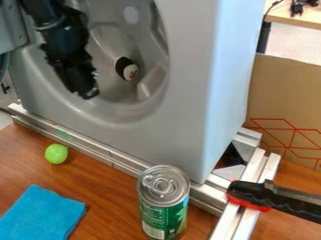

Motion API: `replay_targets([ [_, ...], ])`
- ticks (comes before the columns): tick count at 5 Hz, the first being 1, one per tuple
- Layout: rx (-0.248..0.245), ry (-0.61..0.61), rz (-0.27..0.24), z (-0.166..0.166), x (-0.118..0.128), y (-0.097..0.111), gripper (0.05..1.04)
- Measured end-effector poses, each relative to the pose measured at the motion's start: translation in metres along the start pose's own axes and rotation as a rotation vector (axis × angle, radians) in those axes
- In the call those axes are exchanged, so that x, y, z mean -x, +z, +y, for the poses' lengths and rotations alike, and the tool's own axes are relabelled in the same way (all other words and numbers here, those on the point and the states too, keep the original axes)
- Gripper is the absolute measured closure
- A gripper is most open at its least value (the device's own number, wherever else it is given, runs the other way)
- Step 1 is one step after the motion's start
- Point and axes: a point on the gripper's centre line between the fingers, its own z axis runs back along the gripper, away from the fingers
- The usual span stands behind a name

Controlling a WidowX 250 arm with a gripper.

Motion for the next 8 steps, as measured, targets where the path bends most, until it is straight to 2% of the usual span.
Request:
replay_targets([
  [1,-0.073,0.037,0.037,0.015,0.045,0.024,0.736],
  [2,-0.174,0.138,0.084,0.038,0.082,0.033,0.736],
  [3,-0.194,0.245,0.15,0.07,0.087,0.013,0.736],
  [4,-0.176,0.312,0.215,0.103,0.091,-0.016,0.736],
  [5,-0.175,0.32,0.223,0.109,0.09,-0.02,0.736],
  [6,-0.199,0.261,0.257,0.108,0.102,-0.027,0.736],
  [7,-0.174,0.199,0.329,0.09,0.148,-0.045,0.736],
  [8,-0.157,0.15,0.34,0.075,0.165,-0.042,0.736],
])
